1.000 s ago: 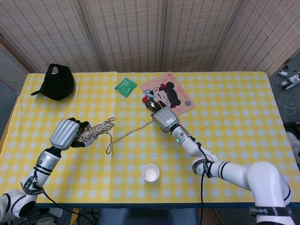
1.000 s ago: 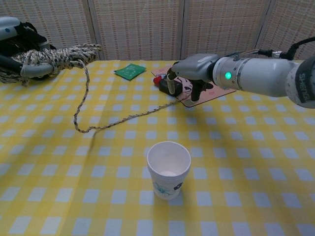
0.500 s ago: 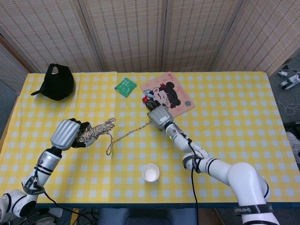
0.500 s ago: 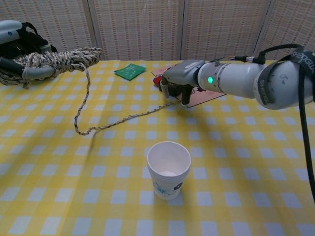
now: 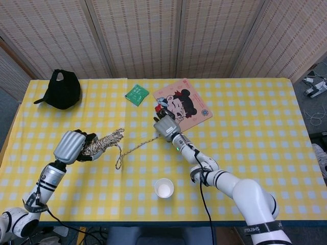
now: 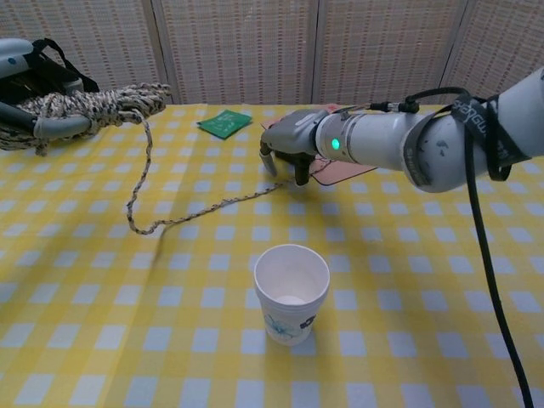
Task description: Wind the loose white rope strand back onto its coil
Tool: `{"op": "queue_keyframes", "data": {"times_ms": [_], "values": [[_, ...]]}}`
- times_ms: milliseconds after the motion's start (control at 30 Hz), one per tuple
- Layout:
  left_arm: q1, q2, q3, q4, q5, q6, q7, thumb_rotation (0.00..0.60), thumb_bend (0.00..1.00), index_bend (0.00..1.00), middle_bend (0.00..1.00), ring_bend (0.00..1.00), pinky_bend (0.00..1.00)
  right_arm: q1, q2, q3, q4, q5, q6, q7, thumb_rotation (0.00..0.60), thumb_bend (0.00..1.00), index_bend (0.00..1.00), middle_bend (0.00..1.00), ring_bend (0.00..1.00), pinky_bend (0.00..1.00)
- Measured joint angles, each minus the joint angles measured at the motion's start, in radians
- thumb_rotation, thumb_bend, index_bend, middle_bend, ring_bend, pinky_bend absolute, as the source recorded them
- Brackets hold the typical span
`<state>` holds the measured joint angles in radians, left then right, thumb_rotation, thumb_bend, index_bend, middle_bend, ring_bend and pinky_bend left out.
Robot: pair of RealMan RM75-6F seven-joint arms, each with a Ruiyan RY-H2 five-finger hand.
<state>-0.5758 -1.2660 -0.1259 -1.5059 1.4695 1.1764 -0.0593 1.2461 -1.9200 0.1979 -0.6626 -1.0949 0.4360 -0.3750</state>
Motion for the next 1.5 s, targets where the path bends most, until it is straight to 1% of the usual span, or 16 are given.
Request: {"op": "queue_keyframes", "data": {"times_ms": [233, 433, 733, 933, 1067, 1167, 1233, 1333, 1500], "values": [[0.007, 0.001, 0.004, 0.009, 0.003, 0.005, -0.018, 0.373, 0.36, 0.78, 0.81, 0.65, 0.53, 0.01, -0.023, -0.006, 0.039, -0.019, -0.023, 0.024, 0.6, 0.28, 0.39, 0.14, 0.0, 0.0], [0.012, -0.002, 0.01, 0.018, 0.012, 0.011, -0.031, 0.374, 0.36, 0.78, 0.81, 0.65, 0.53, -0.008, 0.0, -0.019, 0.004, -0.04, -0.009, 0.034, 0.6, 0.28, 0.4, 0.14, 0.0, 0.0], [0.011, -0.009, 0.012, 0.016, 0.026, 0.016, -0.038, 0.371, 0.36, 0.78, 0.81, 0.65, 0.53, -0.071, 0.102, -0.05, -0.155, -0.061, 0.046, 0.024, 0.6, 0.28, 0.41, 0.15, 0.0, 0.0], [0.01, -0.01, 0.013, 0.009, 0.027, 0.015, -0.032, 0.371, 0.36, 0.78, 0.81, 0.65, 0.53, -0.122, 0.192, -0.077, -0.302, -0.062, 0.086, 0.004, 0.6, 0.28, 0.41, 0.15, 0.0, 0.0], [0.011, -0.011, 0.014, 0.008, 0.028, 0.015, -0.03, 0.372, 0.36, 0.78, 0.81, 0.65, 0.53, -0.155, 0.265, -0.099, -0.418, -0.06, 0.117, -0.019, 0.6, 0.28, 0.41, 0.15, 0.0, 0.0], [0.01, -0.013, 0.013, 0.009, 0.028, 0.014, -0.03, 0.373, 0.36, 0.78, 0.81, 0.65, 0.53, -0.174, 0.303, -0.103, -0.465, -0.057, 0.158, -0.032, 0.6, 0.28, 0.41, 0.15, 0.0, 0.0], [0.009, -0.014, 0.011, 0.009, 0.027, 0.015, -0.031, 0.373, 0.36, 0.78, 0.81, 0.65, 0.53, -0.176, 0.302, -0.1, -0.465, -0.052, 0.171, -0.04, 0.6, 0.28, 0.41, 0.15, 0.0, 0.0], [0.009, -0.017, 0.011, 0.01, 0.026, 0.015, -0.033, 0.379, 0.36, 0.78, 0.81, 0.65, 0.53, -0.171, 0.283, -0.095, -0.437, -0.044, 0.172, -0.051, 0.6, 0.28, 0.41, 0.15, 0.0, 0.0], [0.012, -0.022, 0.014, 0.016, 0.023, 0.013, -0.036, 0.379, 0.36, 0.78, 0.81, 0.65, 0.53, -0.159, 0.222, -0.088, -0.353, -0.026, 0.163, -0.064, 0.6, 0.29, 0.43, 0.15, 0.0, 0.0]]}}
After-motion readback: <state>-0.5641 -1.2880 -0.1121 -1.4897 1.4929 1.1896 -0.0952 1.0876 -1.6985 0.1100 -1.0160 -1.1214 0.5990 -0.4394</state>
